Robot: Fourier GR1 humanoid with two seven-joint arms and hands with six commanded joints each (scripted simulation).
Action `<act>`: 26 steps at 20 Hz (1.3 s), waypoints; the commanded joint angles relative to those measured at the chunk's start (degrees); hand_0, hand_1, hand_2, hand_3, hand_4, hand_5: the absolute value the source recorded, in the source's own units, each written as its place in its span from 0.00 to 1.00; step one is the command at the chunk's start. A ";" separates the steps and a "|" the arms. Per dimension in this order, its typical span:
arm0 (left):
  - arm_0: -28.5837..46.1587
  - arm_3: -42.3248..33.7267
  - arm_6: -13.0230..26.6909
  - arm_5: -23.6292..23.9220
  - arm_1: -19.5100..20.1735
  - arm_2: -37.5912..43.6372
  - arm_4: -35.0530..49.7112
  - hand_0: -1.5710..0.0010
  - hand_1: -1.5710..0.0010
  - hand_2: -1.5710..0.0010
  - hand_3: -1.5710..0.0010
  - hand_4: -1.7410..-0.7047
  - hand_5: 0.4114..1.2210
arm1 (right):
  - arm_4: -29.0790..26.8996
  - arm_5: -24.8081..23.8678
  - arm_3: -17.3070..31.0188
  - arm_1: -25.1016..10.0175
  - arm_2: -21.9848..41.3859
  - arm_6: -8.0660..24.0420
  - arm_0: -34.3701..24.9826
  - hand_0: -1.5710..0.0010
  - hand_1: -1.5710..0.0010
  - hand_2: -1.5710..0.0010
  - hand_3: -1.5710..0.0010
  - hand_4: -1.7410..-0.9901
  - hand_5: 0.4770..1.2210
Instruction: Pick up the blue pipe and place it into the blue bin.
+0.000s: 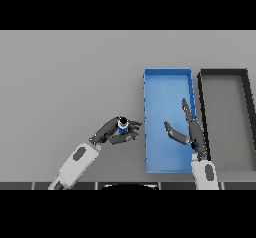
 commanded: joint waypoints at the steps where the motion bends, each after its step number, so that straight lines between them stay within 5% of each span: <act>1: -0.32 -1.36 -0.02 0.18 -0.06 0.08 0.27 0.04 0.03 0.03 0.08 0.02 0.98 | 0.26 0.00 -0.20 -0.22 0.07 -0.40 0.02 1.00 1.00 1.00 1.00 0.74 0.17; 10: -2.01 -9.21 7.43 -0.05 0.31 -1.68 1.02 0.01 0.00 0.00 0.05 0.00 1.00 | 1.20 -0.62 -2.16 -0.15 0.56 -3.44 2.02 1.00 1.00 1.00 1.00 0.81 0.17; 17: -2.98 -7.91 8.72 -0.50 0.37 -1.34 0.62 0.00 0.00 0.00 0.05 0.00 1.00 | 0.28 0.37 -3.12 -0.62 0.51 -1.32 2.16 1.00 1.00 1.00 1.00 0.75 0.17; 21: -1.60 -8.27 8.39 -0.59 0.50 -2.35 -0.29 0.00 0.00 0.00 0.05 0.00 1.00 | -14.44 10.40 -6.87 -3.91 -2.16 -2.10 -0.65 1.00 1.00 1.00 1.00 0.70 0.15; 26: -2.19 -7.96 8.27 -0.65 0.34 -2.26 -0.62 0.00 0.00 0.00 0.05 0.00 1.00 | -27.43 19.88 -16.20 -12.36 0.19 8.62 -6.16 1.00 1.00 1.00 1.00 0.57 0.03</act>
